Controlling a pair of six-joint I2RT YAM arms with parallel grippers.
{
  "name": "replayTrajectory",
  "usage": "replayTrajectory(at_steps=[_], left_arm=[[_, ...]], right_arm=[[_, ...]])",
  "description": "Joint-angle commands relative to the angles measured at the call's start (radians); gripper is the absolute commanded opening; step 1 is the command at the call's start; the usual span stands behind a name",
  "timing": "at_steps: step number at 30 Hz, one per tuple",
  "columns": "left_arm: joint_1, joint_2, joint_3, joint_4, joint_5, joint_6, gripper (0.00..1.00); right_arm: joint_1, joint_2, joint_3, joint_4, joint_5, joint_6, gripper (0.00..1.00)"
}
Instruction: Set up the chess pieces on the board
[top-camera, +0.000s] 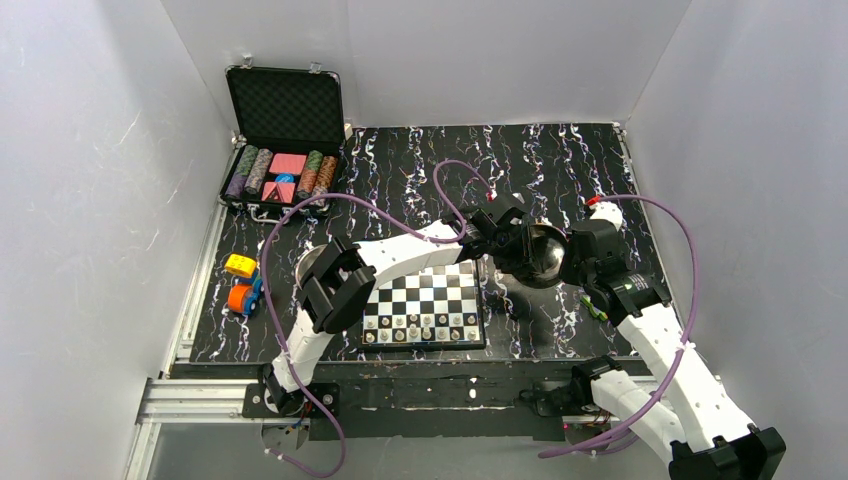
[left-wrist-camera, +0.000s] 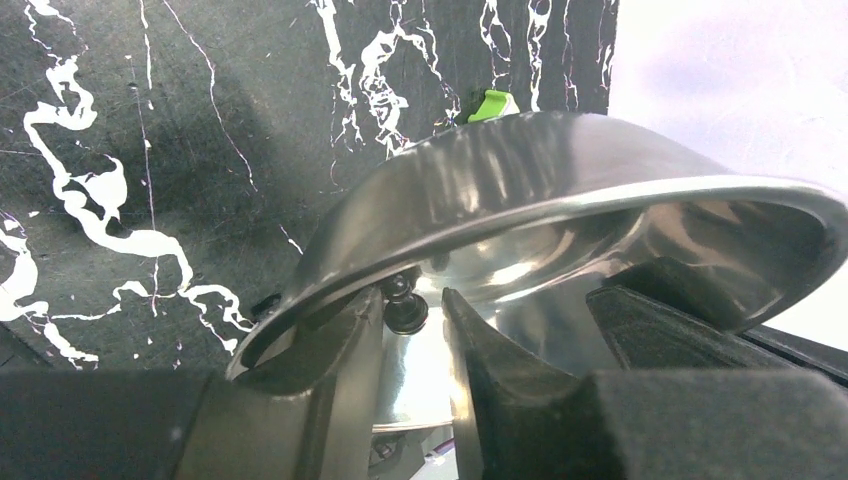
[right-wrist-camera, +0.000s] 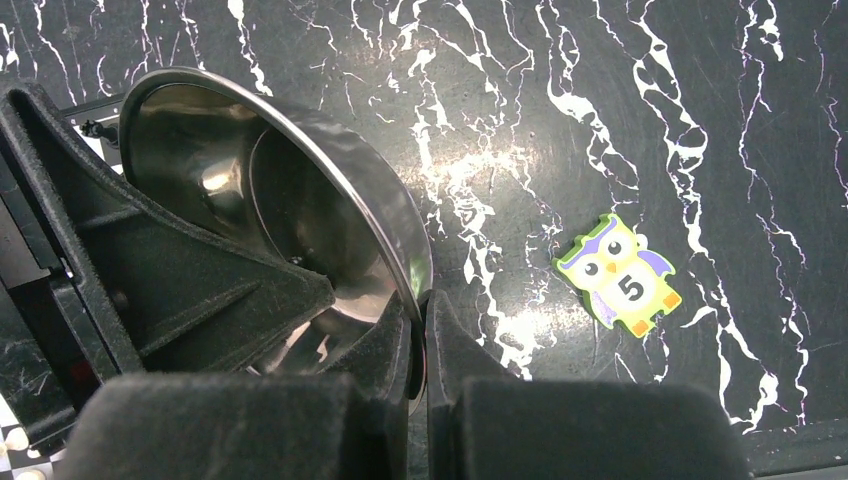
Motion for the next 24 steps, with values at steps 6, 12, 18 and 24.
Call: replayTrajectory(at_steps=[6,12,18,24], left_arm=[[0.005,-0.019,0.002,-0.03,-0.066,0.021,0.31],[0.005,-0.014,0.005,-0.03,-0.059,0.021,0.22],[0.005,-0.011,0.006,-0.03,-0.06,0.024,0.14],[0.005,-0.014,0.006,-0.03,-0.064,0.036,0.09]], right_arm=[[0.009,-0.04,0.027,0.141,-0.112,0.039,0.01],[0.009,-0.044,0.026,0.142,-0.113,0.037,0.01],[0.009,-0.042,0.026,0.142,-0.114,0.036,0.01],[0.009,-0.04,0.019,0.149,-0.103,0.039,0.01]])
